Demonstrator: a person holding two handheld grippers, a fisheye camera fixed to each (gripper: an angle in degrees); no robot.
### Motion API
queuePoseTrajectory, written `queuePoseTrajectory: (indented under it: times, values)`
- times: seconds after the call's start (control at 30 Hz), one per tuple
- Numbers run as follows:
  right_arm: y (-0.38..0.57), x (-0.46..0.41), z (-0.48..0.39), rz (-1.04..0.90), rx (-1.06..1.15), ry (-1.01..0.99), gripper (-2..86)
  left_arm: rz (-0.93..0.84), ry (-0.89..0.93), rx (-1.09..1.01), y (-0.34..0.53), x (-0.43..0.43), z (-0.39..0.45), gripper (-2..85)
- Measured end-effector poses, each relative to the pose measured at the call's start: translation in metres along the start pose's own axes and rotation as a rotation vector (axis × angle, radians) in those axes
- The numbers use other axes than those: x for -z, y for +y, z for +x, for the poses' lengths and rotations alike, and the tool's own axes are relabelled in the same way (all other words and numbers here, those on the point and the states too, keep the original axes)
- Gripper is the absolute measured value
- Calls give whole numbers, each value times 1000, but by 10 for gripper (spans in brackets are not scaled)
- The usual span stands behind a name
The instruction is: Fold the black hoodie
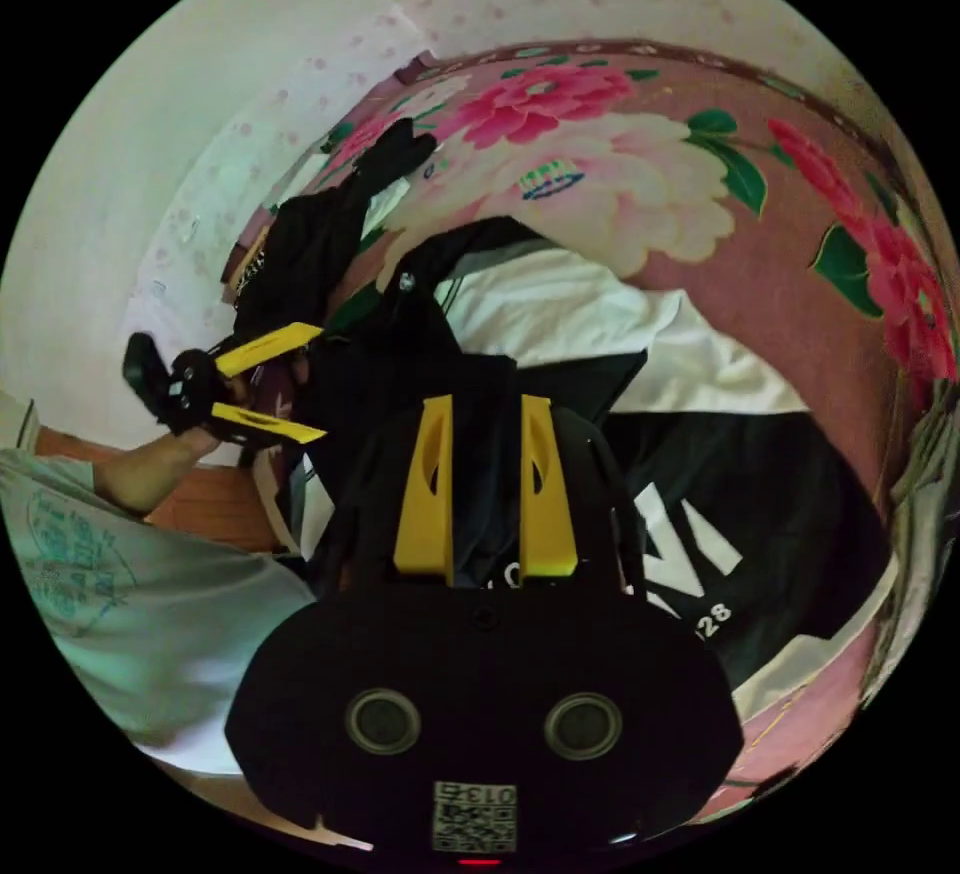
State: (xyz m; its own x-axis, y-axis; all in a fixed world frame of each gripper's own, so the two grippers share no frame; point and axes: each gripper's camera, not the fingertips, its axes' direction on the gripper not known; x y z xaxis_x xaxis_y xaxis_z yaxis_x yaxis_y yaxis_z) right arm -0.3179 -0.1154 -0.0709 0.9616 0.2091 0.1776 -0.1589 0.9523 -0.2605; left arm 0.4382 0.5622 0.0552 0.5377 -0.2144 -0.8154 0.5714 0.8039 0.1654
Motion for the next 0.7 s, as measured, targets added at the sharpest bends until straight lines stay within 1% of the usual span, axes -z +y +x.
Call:
queuePoseTrajectory:
  times: [0.03, 0.07, 0.1, 0.13, 0.2, 0.27, 0.33, 0.37, 0.4, 0.43, 0.47, 0.5, 0.53, 0.57, 0.6, 0.63, 0.7]
  values:
    - [7, -15, 5, -60, -11, -51, 43, -95, 79, -6, -7, -10, -9, 128]
    - [9, -21, 7, -96, -20, -89, 40, -96, 88, -12, -9, -8, -11, 107]
    - [12, -22, 4, -130, -32, -128, 32, -46, 78, -50, -10, 8, -10, 64]
    - [18, -7, -8, -71, 26, -107, 28, 2, 81, -85, -8, 27, -6, 58]
    - [31, 25, -27, 32, 124, -127, 22, 22, 66, -83, -4, 48, -2, 57]
    - [46, 51, -37, 101, 170, -163, 19, 62, 69, -23, 1, 60, -2, 61]
    - [63, 74, -37, 182, 185, -163, 16, 159, 175, 83, 0, 58, -6, 63]
    - [66, 77, -36, 196, 173, -152, 16, 170, 205, 97, -2, 52, -7, 63]
    - [70, 75, -29, 196, 125, -134, 16, 143, 232, 90, -10, 35, -6, 63]
    - [70, 62, -20, 135, 60, -115, 15, 61, 215, 69, -22, 12, -4, 65]
    - [70, 51, -15, 79, 33, -102, 15, 21, 202, 60, -27, 0, -3, 66]
    - [72, 25, -3, -45, -28, -53, 16, -26, 199, 51, -36, -18, -1, 72]
    - [76, 1, 11, -132, -117, -14, 18, -37, 224, 73, -44, -25, -3, 81]
    - [79, -6, 18, -149, -164, -29, 19, -35, 242, 87, -47, -25, -5, 87]
    - [86, -8, 30, -118, -256, -111, 21, -14, 271, 94, -52, -16, -9, 99]
    - [92, 6, 36, -16, -318, -175, 23, 33, 266, 77, -53, 0, -12, 109]
    - [103, 35, 29, 143, -310, -180, 27, 85, 243, 49, -50, 24, -14, 119]
